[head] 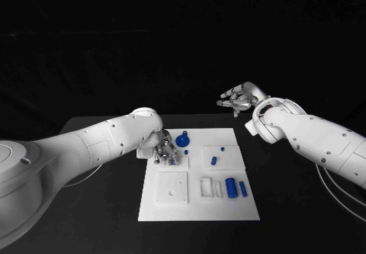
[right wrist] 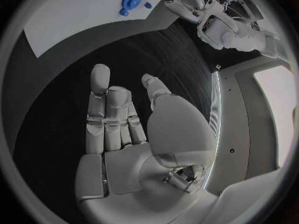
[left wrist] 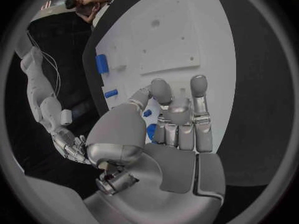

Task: Assemble the parts on the task board

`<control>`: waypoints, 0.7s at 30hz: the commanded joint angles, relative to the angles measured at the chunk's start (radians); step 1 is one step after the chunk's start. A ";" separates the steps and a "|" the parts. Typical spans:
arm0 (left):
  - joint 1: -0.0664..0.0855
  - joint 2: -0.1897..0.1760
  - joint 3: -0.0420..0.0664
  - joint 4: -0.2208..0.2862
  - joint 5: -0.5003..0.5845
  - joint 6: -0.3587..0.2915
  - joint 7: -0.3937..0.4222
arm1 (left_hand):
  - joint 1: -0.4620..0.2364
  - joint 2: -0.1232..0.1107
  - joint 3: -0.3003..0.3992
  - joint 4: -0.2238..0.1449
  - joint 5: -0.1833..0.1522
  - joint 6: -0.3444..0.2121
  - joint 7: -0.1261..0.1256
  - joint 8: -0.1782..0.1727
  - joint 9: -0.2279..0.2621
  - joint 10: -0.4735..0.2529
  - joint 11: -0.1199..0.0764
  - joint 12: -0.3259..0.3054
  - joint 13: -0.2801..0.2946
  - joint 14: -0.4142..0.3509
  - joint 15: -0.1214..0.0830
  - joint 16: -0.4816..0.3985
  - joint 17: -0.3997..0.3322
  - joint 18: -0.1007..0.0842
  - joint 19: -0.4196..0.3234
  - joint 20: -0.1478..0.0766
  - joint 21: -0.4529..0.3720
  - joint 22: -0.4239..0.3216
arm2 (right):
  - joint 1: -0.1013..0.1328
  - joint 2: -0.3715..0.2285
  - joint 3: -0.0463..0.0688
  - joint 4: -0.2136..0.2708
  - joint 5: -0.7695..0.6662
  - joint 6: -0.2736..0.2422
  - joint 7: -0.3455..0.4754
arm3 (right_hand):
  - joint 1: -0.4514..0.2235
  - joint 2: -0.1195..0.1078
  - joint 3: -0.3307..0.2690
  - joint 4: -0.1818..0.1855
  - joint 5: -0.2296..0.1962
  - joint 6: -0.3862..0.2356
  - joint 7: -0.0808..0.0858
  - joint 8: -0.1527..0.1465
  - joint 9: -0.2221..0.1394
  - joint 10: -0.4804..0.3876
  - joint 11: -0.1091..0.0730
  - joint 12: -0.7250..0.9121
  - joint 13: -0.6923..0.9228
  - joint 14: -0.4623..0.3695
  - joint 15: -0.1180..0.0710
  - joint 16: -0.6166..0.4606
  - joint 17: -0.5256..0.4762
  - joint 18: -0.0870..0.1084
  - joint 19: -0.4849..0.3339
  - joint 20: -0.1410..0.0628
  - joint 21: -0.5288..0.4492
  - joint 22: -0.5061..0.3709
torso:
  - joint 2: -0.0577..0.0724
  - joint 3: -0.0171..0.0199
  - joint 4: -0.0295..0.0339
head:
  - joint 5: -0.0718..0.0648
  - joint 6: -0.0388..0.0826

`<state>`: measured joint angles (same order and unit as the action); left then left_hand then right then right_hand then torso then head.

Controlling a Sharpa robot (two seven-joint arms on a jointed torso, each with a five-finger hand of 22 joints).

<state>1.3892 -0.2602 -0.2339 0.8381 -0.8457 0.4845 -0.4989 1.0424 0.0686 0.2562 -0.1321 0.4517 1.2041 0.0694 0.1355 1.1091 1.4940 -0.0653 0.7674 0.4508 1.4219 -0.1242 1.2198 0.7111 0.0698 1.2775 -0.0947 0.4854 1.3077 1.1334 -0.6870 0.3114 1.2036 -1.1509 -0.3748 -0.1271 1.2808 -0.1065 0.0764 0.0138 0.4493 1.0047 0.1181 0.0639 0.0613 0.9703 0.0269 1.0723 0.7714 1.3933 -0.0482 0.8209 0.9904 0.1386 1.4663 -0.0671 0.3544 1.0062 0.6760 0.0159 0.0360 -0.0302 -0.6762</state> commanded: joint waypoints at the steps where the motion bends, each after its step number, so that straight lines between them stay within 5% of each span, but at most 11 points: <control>1: -0.004 0.003 -0.002 0.003 -0.003 0.018 -0.014 | 0.040 0.033 0.020 -0.024 -0.002 0.133 -0.126 0.001 -0.002 0.017 -0.033 -0.001 -0.001 -0.006 -0.001 0.000 0.000 -0.006 -0.007 0.000 -0.004 0.019 | -0.001 0.000 0.000 0.000 -0.002 0.013 0.009 | -0.009 0.002 0.003 -0.001 0.005 -0.004 0.002 -0.003 0.000 -0.004 -0.003 0.004 -0.001 -0.007 0.000 -0.005 -0.001 0.014 0.035 0.002 -0.006 0.001 | 0.000 -0.0003 -0.0003 | 0.000 0.001; 8: -0.004 0.002 -0.002 0.002 0.000 -0.019 -0.016 | 0.036 0.039 0.015 -0.011 -0.026 0.127 -0.125 -0.002 -0.001 0.017 -0.032 -0.002 -0.001 -0.007 -0.001 -0.004 -0.005 -0.005 -0.006 0.000 -0.005 0.019 | -0.001 0.000 0.000 0.000 -0.002 0.013 0.009 | -0.009 0.002 0.003 -0.001 0.005 -0.004 0.002 -0.003 0.000 -0.004 -0.003 0.004 -0.001 -0.007 0.000 -0.005 -0.001 0.014 0.035 0.002 -0.006 0.001 | 0.000 -0.0005 -0.0003 | 0.000 0.002; 11: -0.004 0.001 -0.002 0.003 0.003 -0.035 -0.015 | 0.039 0.043 0.000 0.003 -0.095 0.126 -0.121 -0.024 -0.041 0.017 -0.029 -0.003 -0.001 -0.007 0.000 -0.007 -0.010 -0.006 -0.005 0.000 -0.009 0.018 | -0.002 0.000 0.000 0.001 -0.002 0.013 0.009 | -0.009 0.002 0.003 -0.001 0.005 -0.004 0.002 -0.003 0.000 -0.004 -0.003 0.004 -0.001 -0.007 0.000 -0.005 -0.001 0.014 0.035 0.002 -0.006 0.001 | 0.000 -0.0010 0.0007 | -0.001 0.000; 13: -0.004 0.000 -0.002 0.004 0.004 -0.041 -0.014 | 0.041 0.039 -0.014 0.013 -0.111 0.130 -0.120 -0.035 -0.069 0.017 -0.029 -0.004 -0.002 -0.008 0.000 -0.010 -0.014 -0.006 -0.004 0.000 -0.012 0.018 | -0.002 0.000 0.000 0.001 -0.002 0.013 0.009 | -0.009 0.002 0.003 -0.001 0.005 -0.004 0.002 -0.003 0.000 -0.004 -0.003 0.004 -0.001 -0.007 0.000 -0.005 -0.001 0.014 0.035 0.002 -0.006 0.001 | 0.000 -0.0013 0.0012 | -0.002 0.000; 15: -0.004 -0.001 -0.002 0.005 0.005 -0.045 -0.014 | 0.034 0.024 -0.043 0.033 -0.154 0.134 -0.121 -0.043 -0.097 0.017 -0.029 -0.008 -0.001 -0.009 0.001 -0.015 -0.021 -0.008 -0.003 -0.001 -0.015 0.018 | -0.003 -0.001 0.000 0.002 -0.002 0.013 0.009 | -0.010 0.001 0.002 -0.001 0.007 -0.007 0.002 -0.003 0.000 -0.004 -0.003 0.004 -0.002 -0.007 0.001 -0.006 -0.001 0.014 0.035 0.002 -0.007 0.003 | -0.001 -0.0015 0.0011 | -0.002 0.001; 21: -0.004 -0.005 -0.002 0.006 0.006 -0.054 -0.013 | 0.036 -0.014 -0.111 0.085 -0.203 0.129 -0.120 -0.053 -0.138 0.017 -0.031 -0.021 0.009 -0.010 -0.001 -0.022 -0.030 -0.014 0.000 -0.005 -0.026 0.018 | -0.004 -0.002 0.000 0.002 -0.002 0.012 0.010 | -0.010 0.001 0.001 0.000 0.008 -0.011 0.003 -0.003 0.000 -0.004 -0.003 0.003 -0.002 -0.007 0.001 -0.007 -0.001 0.014 0.035 0.002 -0.007 0.003 | -0.001 -0.0020 0.0008 | -0.001 0.001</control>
<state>1.3884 -0.2647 -0.2340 0.8436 -0.8371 0.4631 -0.5043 1.0947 0.0784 0.1519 -0.0466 0.2537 1.2128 0.0610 0.0825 0.9696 1.4940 -0.0653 0.7520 0.4590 1.4182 -0.1250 1.2035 0.6820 0.0698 1.2774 -0.0947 0.4622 1.3075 1.1304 -0.6887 0.3114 1.2044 -1.1508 -0.3734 -0.1267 1.2808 -0.1065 0.0763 0.0138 0.4532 0.9995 0.1231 0.0639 0.0613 0.9703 0.0269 1.0723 0.7705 1.3933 -0.0482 0.8209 0.9904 0.1376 1.4663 -0.0671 0.3505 1.0082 0.6752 0.0145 0.0367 -0.0316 -0.6756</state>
